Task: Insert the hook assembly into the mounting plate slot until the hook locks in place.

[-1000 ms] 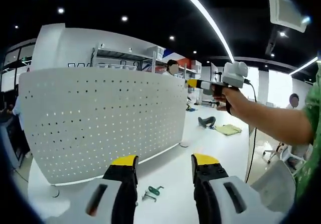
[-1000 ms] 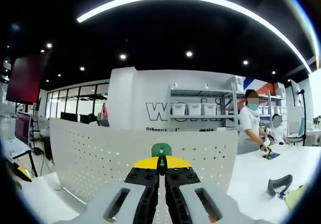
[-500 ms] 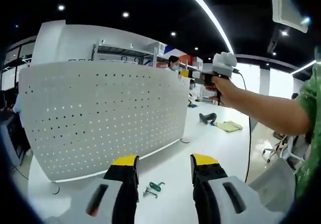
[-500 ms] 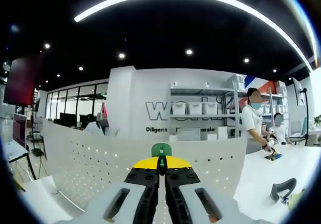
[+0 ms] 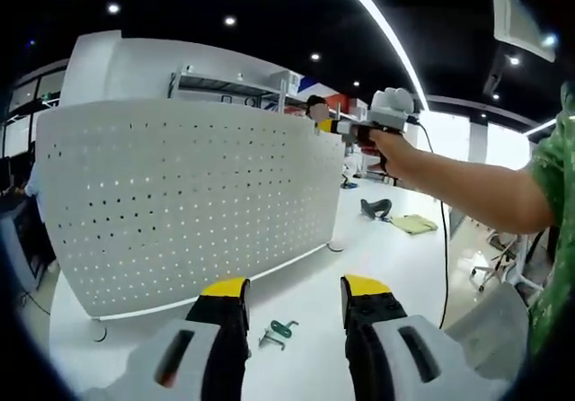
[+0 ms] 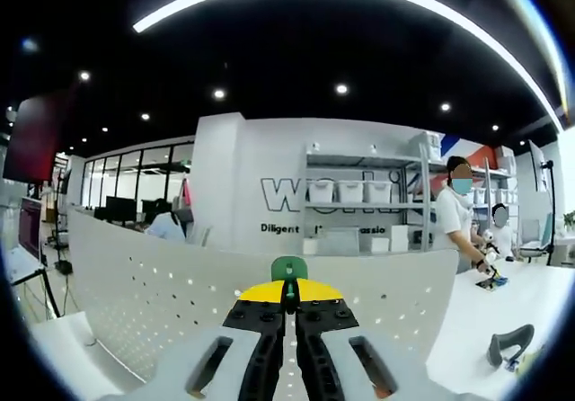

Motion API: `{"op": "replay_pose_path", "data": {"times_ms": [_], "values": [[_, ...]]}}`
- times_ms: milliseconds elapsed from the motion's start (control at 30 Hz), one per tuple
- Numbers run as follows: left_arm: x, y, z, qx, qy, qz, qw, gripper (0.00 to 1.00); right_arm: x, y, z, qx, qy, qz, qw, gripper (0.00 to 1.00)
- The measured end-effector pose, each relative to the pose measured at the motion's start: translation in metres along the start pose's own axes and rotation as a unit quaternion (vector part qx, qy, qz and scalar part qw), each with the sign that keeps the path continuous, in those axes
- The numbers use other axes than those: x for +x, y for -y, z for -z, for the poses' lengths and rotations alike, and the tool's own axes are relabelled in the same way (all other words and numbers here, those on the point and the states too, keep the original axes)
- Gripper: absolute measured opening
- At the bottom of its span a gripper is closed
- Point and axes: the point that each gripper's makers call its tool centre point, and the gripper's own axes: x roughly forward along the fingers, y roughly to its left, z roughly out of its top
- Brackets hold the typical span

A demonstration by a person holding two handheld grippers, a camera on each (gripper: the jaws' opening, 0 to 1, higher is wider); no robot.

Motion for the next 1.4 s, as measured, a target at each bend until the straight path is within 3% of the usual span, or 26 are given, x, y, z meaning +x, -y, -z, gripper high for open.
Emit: {"op": "replay_pose_path", "data": {"times_ms": [500, 1000, 1233, 1400], "values": [[0.002, 0.000, 0.002, -0.004, -0.005, 0.001, 1.0000, 0.43, 0.011, 0.006, 0.010, 0.029, -0.004, 0.004, 0.9996, 0.01], [-0.005, 0.010, -0.046, 0.030, 0.101, 0.023, 0.9942, 0.52, 0.012, 0.009, 0.012, 0.032, -0.006, 0.007, 0.9994, 0.01], [-0.006, 0.017, -0.057, 0.038, 0.129, 0.040, 0.9901, 0.55, 0.015, 0.009, 0.013, 0.032, -0.006, 0.007, 0.9994, 0.01], [-0.005, 0.019, -0.058, 0.041, 0.129, 0.044, 0.9898, 0.55, 0.016, 0.009, 0.014, 0.033, -0.006, 0.007, 0.9994, 0.01]]}}
